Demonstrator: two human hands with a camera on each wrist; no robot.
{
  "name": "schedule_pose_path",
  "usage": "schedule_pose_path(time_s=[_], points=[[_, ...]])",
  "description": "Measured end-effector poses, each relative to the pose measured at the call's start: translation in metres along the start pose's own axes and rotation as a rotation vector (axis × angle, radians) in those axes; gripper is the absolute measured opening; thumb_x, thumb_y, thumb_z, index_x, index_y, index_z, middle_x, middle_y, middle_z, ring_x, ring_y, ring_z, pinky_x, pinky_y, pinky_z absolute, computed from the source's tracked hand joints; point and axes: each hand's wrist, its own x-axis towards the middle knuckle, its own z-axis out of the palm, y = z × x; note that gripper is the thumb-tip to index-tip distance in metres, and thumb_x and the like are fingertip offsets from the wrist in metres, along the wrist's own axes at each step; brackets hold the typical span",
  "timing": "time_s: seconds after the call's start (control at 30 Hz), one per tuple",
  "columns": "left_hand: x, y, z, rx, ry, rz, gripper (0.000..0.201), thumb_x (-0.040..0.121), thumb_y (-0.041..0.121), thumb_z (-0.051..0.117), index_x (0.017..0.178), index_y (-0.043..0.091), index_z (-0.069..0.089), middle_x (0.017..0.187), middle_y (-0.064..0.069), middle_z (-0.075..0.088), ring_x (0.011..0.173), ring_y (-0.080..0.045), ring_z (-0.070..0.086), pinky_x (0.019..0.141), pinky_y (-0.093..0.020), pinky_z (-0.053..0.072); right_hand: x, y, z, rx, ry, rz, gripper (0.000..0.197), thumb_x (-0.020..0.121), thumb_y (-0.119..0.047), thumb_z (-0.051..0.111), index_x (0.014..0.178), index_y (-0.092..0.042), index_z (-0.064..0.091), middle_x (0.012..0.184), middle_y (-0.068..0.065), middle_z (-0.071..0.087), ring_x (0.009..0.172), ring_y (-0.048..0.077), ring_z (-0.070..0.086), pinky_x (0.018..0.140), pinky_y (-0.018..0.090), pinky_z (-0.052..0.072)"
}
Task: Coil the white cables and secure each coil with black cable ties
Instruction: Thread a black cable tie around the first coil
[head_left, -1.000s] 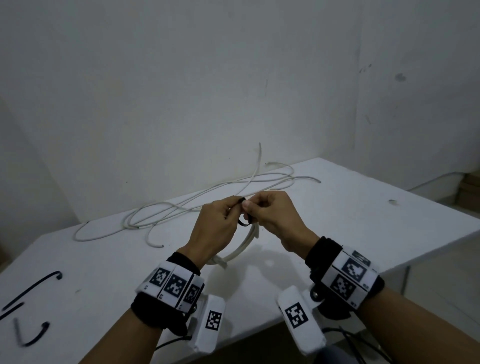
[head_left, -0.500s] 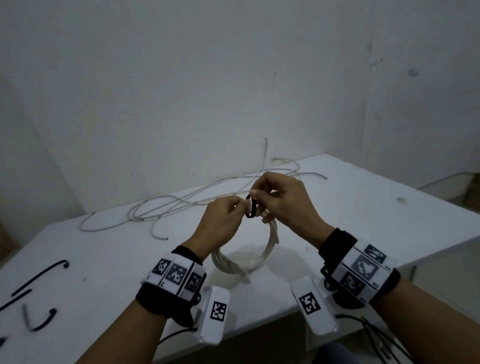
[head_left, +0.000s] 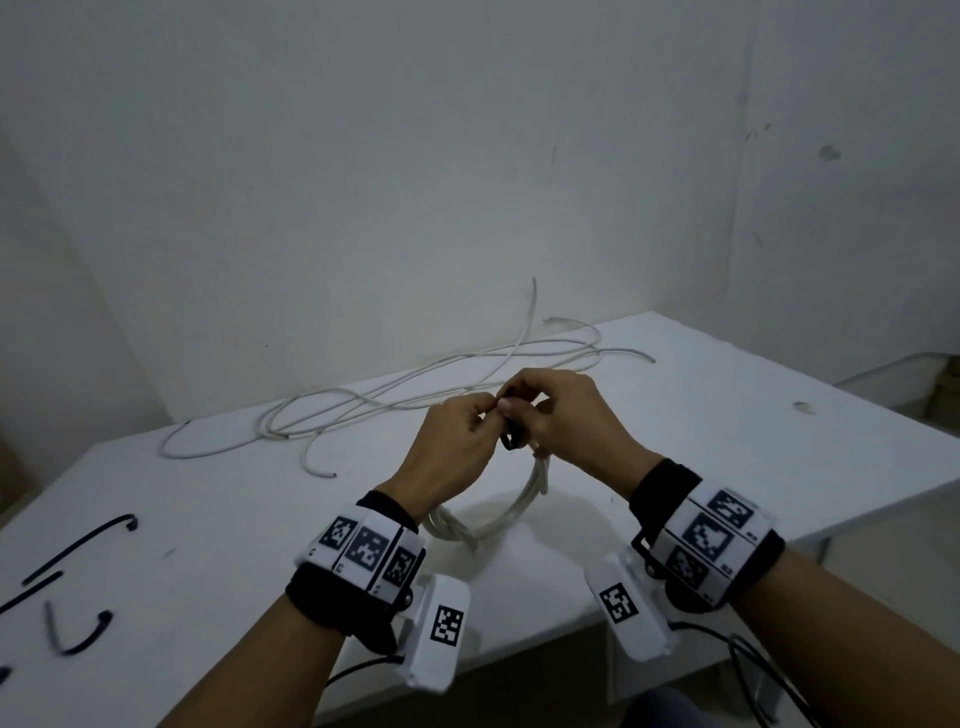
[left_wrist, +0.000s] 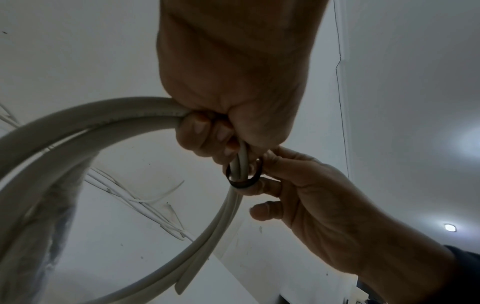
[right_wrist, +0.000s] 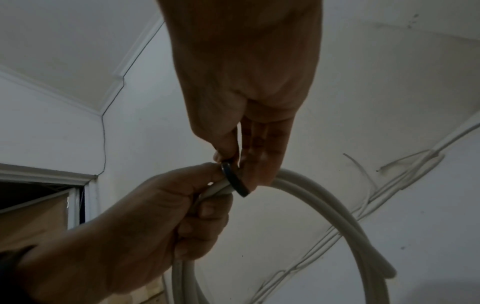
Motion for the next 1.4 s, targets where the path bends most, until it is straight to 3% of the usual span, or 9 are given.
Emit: schedule_pose_path(time_s=[0.13,0.23,0.37,0.67,0.87,1.0,1.13,1.23,1.4], points=[[0.003,0.001,-0.003,0.001,-0.045,-0.065,0.024,0.095,0.027,0.048,0.082,0.018,0.066,0.053,0.009,0.051,0.045,-0.009,0.038,0.046,-0.020,0.030,0.003,-0.004,-0.007,0.039,0.020,0.027,0.006,0.089,-0.013,0.062,0.083,-0.012,0.064,0.071,0.006,0.068,0.056,0.023,0.069,0.045,0.027,0.053],[0.003,0.006,-0.006,-0.122,-0.152,-0.123,0.013,0.098,0.030,0.046,0.102,0.020,0.053,0.046,0.015,0.051,0.038,-0.002,0.033,0.043,-0.019,0.026,0.004,-0.005,-0.010,0.029,0.052,-0.008,0.013,0.087,-0.012,0.065,0.075,-0.013,0.061,0.069,0.004,0.067,0.050,0.018,0.067,0.043,0.020,0.047],[-0.001,0.008,-0.009,-0.198,-0.256,-0.108,0.016,0.103,0.033,0.036,0.112,0.025,0.046,0.044,0.018,0.048,0.041,-0.004,0.026,0.043,-0.022,0.020,0.006,0.000,-0.009,-0.138,0.080,-0.031,0.013,0.083,-0.015,0.068,0.072,-0.015,0.062,0.072,-0.003,0.064,0.064,0.015,0.061,0.058,0.022,0.045],[0.000,0.009,-0.010,-0.125,-0.251,-0.097,0.017,0.100,0.035,0.040,0.105,0.025,0.053,0.044,0.018,0.049,0.041,-0.007,0.025,0.041,-0.022,0.021,0.020,-0.010,-0.020,-0.218,-0.002,-0.064,0.014,0.083,-0.022,0.069,0.072,-0.022,0.061,0.064,-0.016,0.059,0.063,0.013,0.058,0.057,0.026,0.044],[0.005,0.010,-0.007,-0.200,-0.263,-0.133,0.019,0.096,0.027,0.044,0.088,0.020,0.060,0.049,0.009,0.039,0.044,-0.012,0.024,0.044,-0.027,0.019,0.045,-0.027,-0.038,-0.198,0.141,-0.084,0.008,0.082,-0.018,0.071,0.078,-0.013,0.066,0.074,0.003,0.066,0.070,0.019,0.061,0.068,0.031,0.049],[0.012,0.012,-0.008,-0.192,-0.297,-0.177,0.023,0.095,0.028,0.043,0.093,0.015,0.061,0.054,0.002,0.037,0.044,-0.012,0.023,0.044,-0.025,0.019,0.041,-0.023,-0.034,0.007,0.129,0.031,0.012,0.086,-0.010,0.065,0.075,-0.008,0.059,0.076,0.011,0.070,0.067,0.019,0.066,0.055,0.025,0.048],[0.012,0.011,-0.003,-0.241,-0.234,-0.147,0.026,0.101,0.034,0.040,0.111,0.022,0.061,0.044,0.016,0.051,0.038,-0.005,0.029,0.042,-0.023,0.022,0.037,-0.025,-0.037,0.295,-0.007,0.059,0.016,0.094,-0.006,0.054,0.079,-0.008,0.046,0.077,0.018,0.069,0.063,0.022,0.067,0.057,0.025,0.047],[0.008,0.005,0.001,-0.293,-0.209,-0.122,0.029,0.100,0.036,0.044,0.104,0.018,0.066,0.045,0.013,0.045,0.040,-0.007,0.028,0.043,-0.024,0.021,0.038,-0.023,-0.037,0.358,-0.038,0.066,0.019,0.094,-0.002,0.052,0.078,-0.008,0.044,0.069,0.018,0.065,0.047,0.012,0.063,0.047,0.019,0.046],[0.001,0.001,0.011,-0.363,-0.233,-0.184,0.037,0.099,0.039,0.044,0.098,0.012,0.068,0.050,0.002,0.033,0.041,-0.011,0.023,0.041,-0.021,0.019,0.049,-0.010,-0.022,0.347,0.041,0.150,0.024,0.090,0.005,0.053,0.070,-0.006,0.046,0.060,0.016,0.057,0.040,0.011,0.059,0.043,0.026,0.049]])
